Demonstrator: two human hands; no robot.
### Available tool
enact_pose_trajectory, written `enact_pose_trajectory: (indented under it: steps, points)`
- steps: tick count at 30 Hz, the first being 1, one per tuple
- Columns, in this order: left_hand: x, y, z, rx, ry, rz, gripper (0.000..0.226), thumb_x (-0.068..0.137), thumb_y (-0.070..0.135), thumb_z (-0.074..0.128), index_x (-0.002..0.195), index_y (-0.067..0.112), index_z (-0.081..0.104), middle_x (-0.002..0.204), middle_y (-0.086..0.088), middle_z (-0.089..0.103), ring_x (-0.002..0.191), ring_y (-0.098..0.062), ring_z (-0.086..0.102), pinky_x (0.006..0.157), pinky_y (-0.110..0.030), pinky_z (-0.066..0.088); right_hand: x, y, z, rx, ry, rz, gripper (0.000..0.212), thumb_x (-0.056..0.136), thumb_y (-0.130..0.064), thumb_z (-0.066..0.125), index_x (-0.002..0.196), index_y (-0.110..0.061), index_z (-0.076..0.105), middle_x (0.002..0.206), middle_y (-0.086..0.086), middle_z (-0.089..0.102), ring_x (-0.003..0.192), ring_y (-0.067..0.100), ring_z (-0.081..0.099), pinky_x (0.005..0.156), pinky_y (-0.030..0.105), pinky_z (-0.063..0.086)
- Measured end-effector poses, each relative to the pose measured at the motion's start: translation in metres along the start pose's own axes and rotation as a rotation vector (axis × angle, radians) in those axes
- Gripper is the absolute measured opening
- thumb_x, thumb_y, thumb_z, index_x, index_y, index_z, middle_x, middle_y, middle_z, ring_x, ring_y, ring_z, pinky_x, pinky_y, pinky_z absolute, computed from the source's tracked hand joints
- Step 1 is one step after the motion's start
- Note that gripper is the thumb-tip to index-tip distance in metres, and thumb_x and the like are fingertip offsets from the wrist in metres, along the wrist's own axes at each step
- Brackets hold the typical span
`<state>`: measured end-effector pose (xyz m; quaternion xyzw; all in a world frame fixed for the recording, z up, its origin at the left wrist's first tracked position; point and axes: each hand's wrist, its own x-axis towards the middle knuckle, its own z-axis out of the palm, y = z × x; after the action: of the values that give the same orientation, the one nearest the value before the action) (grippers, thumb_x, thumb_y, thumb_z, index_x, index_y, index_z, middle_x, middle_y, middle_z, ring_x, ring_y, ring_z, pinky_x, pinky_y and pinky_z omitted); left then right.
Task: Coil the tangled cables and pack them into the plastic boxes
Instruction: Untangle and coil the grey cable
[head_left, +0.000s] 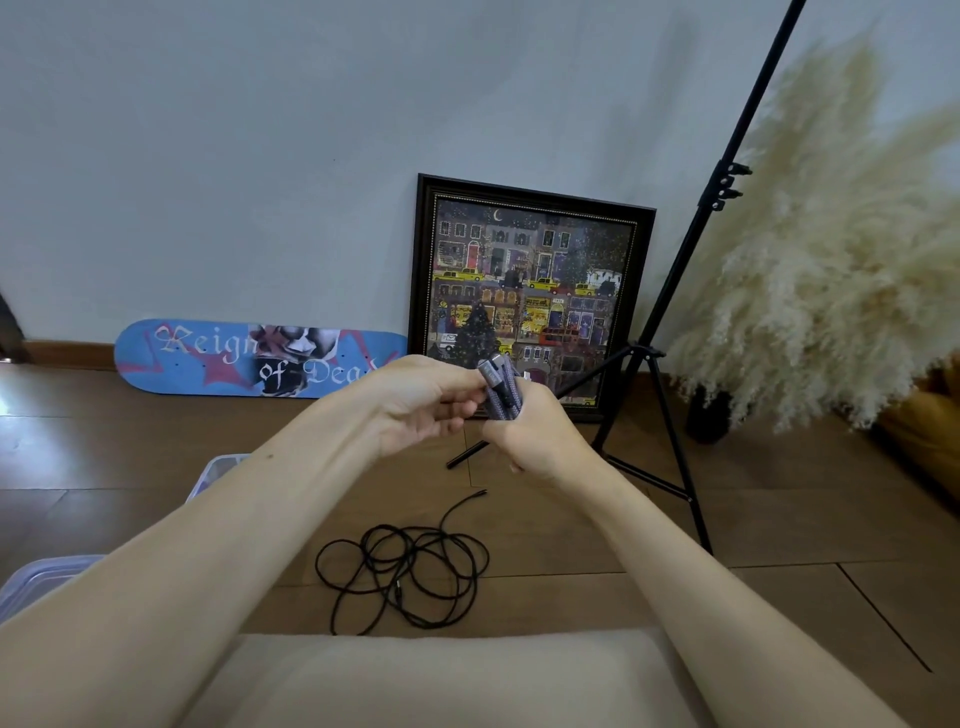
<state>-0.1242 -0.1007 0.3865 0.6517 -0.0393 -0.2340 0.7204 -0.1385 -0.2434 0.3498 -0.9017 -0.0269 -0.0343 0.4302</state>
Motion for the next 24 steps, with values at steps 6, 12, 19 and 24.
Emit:
enact_pose_trajectory:
  steps: [6, 12, 19, 24]
  points:
    - [-0.007, 0.002, -0.001, 0.052, -0.136, 0.023, 0.009, 0.082, 0.001, 0.065, 0.085, 0.009, 0.066, 0.070, 0.001, 0.069, 0.072, -0.008, 0.061, 0.065, -0.023, 0.047, 0.001, 0.001, -0.002, -0.293, 0.117, 0.078, 0.022, 0.086, -0.025, 0.061, 0.104, -0.017, 0.053, 0.088, 0.002, 0.062, 0.083, 0.028, 0.059, 0.070, 0.035, 0.048]
    - [0.000, -0.004, 0.002, 0.198, 0.033, 0.158, 0.019, 0.080, 0.022, 0.071, 0.083, 0.004, 0.069, 0.074, -0.005, 0.067, 0.065, -0.010, 0.059, 0.059, -0.018, 0.050, -0.003, -0.002, 0.004, -0.280, 0.074, 0.068, 0.021, 0.084, -0.026, 0.060, 0.102, -0.019, 0.053, 0.084, -0.001, 0.061, 0.082, 0.026, 0.060, 0.065, 0.032, 0.046]
    - [0.004, -0.011, 0.001, 0.140, 0.072, 0.077, 0.021, 0.076, 0.023, 0.075, 0.066, 0.009, 0.062, 0.053, 0.002, 0.059, 0.047, -0.006, 0.048, 0.045, -0.015, 0.041, -0.010, -0.006, 0.004, -0.460, 0.046, -0.045, 0.028, 0.086, -0.021, 0.059, 0.111, -0.014, 0.047, 0.087, 0.000, 0.058, 0.082, 0.026, 0.055, 0.066, 0.032, 0.040]
    - [0.006, -0.013, 0.006, -0.033, 0.035, -0.031, 0.015, 0.081, 0.016, 0.071, 0.069, 0.013, 0.061, 0.054, 0.005, 0.057, 0.053, -0.006, 0.046, 0.050, -0.016, 0.038, -0.013, -0.008, 0.004, -0.590, 0.108, -0.067, 0.024, 0.088, -0.021, 0.057, 0.106, -0.012, 0.044, 0.082, 0.000, 0.052, 0.074, 0.024, 0.050, 0.062, 0.031, 0.033]
